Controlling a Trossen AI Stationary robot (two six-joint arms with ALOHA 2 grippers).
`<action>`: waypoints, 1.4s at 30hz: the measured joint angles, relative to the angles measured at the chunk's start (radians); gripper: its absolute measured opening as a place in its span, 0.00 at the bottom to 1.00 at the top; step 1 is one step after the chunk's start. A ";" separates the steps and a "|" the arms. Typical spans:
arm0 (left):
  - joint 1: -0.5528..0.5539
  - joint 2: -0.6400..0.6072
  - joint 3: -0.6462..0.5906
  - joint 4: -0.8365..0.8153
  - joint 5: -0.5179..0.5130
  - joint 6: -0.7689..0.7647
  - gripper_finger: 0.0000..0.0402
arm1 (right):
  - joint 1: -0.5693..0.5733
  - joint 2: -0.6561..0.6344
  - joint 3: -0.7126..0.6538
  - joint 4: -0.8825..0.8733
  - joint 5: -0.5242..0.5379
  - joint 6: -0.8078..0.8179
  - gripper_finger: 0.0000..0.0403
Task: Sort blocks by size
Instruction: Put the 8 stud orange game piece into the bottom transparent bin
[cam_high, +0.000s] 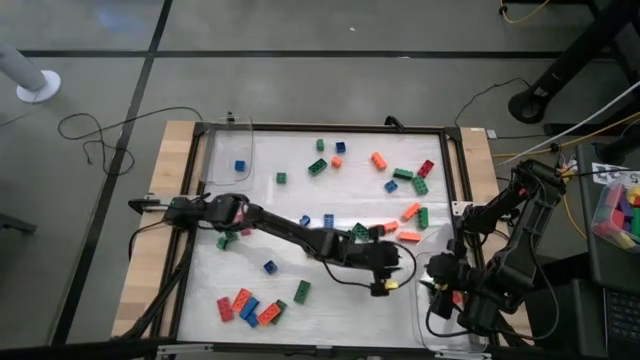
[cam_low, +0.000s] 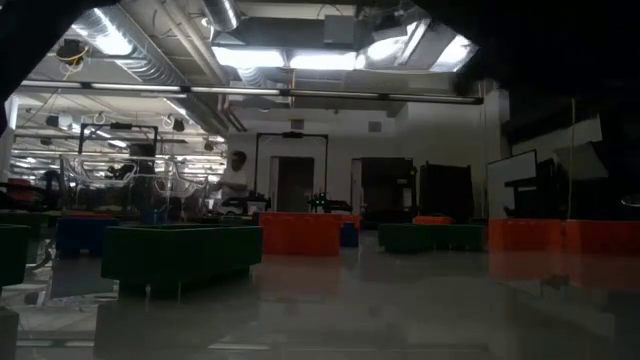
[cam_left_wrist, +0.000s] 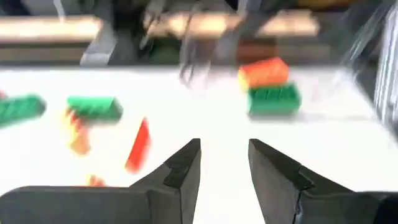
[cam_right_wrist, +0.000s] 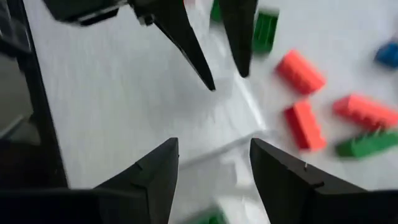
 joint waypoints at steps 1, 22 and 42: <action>0.000 -0.024 0.000 -0.072 -0.003 -0.021 0.31 | 0.000 0.000 0.000 0.000 0.037 -0.010 0.50; -0.238 -0.238 -0.008 -0.963 -0.448 -0.404 0.31 | -0.561 0.007 0.000 0.042 -0.179 -0.945 0.50; -0.575 -0.255 -0.026 -1.313 -0.673 -0.838 0.31 | -0.911 0.007 -0.362 0.469 -0.409 -1.341 0.50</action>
